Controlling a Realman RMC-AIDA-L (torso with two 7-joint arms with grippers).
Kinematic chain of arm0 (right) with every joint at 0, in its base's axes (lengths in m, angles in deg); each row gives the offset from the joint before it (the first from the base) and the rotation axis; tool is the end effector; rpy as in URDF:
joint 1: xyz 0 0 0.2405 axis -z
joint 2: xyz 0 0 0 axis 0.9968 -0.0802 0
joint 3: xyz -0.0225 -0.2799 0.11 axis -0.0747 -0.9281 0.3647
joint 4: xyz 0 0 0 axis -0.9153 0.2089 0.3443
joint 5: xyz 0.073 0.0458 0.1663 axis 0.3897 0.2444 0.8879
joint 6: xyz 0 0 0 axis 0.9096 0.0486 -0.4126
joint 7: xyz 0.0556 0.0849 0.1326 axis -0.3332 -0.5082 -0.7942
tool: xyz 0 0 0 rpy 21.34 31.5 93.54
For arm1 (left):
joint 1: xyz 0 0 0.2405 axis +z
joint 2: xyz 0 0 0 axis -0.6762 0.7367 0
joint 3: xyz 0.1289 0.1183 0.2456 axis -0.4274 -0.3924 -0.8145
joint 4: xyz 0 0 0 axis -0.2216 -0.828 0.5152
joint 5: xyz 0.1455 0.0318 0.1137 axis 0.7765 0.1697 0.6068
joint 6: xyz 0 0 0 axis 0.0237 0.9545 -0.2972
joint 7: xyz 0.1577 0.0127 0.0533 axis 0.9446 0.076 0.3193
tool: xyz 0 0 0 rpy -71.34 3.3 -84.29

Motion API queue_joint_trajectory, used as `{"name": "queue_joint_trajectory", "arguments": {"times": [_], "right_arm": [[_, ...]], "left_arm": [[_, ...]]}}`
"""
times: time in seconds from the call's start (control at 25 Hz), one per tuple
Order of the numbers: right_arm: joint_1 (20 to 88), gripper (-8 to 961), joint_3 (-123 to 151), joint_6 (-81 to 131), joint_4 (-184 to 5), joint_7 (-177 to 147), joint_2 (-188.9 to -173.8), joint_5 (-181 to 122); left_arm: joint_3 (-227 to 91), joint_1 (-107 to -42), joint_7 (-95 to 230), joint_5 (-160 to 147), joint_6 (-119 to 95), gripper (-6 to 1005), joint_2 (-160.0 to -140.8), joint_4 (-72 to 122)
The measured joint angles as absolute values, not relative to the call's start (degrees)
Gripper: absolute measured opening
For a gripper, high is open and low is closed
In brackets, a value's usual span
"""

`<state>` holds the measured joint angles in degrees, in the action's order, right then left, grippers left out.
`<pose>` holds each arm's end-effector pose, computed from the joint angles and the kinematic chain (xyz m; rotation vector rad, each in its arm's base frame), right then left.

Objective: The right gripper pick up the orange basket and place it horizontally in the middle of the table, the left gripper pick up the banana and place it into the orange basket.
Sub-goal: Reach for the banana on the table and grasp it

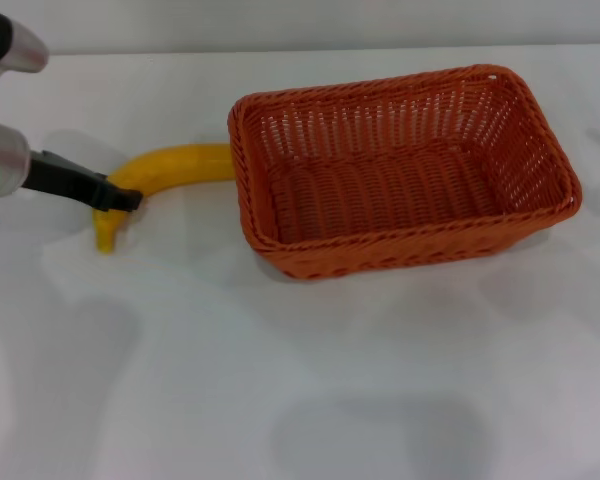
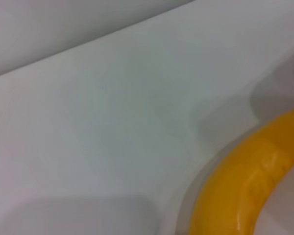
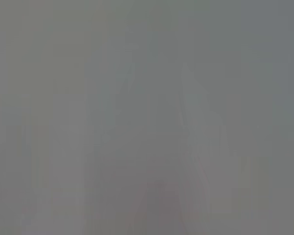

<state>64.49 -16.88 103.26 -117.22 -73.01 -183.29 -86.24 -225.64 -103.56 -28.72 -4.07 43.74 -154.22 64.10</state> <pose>0.3049 0.3472 0.0720 -1.9652 0.4038 1.1341 -0.3030 0.4476 -0.0201 -2.3617 -1.0101 0.2027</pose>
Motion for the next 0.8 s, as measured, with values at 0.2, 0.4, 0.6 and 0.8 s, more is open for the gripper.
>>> {"name": "queue_joint_trajectory", "arguments": {"times": [0.2, 0.4, 0.6, 0.8], "right_arm": [[64.5, 857, -16.7, 103.3, -117.2, -73.0, -183.29, -86.2], [64.6, 857, -16.8, 103.1, -117.3, -73.0, -183.16, -86.2], [64.3, 857, -16.9, 102.7, -117.4, -73.0, -183.11, -86.2], [64.1, 857, -16.9, 101.4, -117.4, -73.0, -183.11, -86.2]], "left_arm": [[-225.7, -101.9, -28.8, -6.8, 43.8, 489, -154.35, 65.6], [-225.7, -100.3, -28.5, -12.0, 44.2, 484, -154.51, 68.5], [-225.6, -100.2, -28.3, -14.2, 44.2, 485, -154.56, 70.2], [-225.6, -100.2, -27.4, -17.6, 44.3, 485, -154.57, 72.3]]}}
